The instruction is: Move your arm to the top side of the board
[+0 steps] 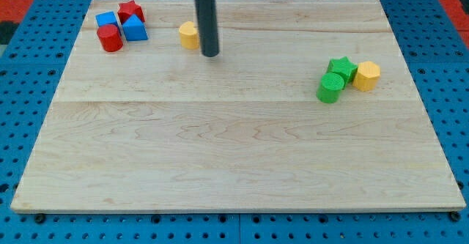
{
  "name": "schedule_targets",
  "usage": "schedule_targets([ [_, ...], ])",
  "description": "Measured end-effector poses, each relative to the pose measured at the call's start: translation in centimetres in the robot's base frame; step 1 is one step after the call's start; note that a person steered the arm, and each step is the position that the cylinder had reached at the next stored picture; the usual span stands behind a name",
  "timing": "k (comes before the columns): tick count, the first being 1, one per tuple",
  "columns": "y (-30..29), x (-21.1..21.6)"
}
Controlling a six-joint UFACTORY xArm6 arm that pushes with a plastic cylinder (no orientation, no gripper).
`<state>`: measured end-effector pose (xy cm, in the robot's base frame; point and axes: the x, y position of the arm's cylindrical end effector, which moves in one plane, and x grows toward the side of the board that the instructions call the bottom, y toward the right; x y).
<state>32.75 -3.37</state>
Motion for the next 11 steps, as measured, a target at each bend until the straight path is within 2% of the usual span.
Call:
schedule_targets([
  [1,-1.9,-3.6],
  [2,-6.8,-4.0],
  [3,-8.3,-5.0],
  [6,-8.4,-13.5],
  [11,-9.3,-13.5],
])
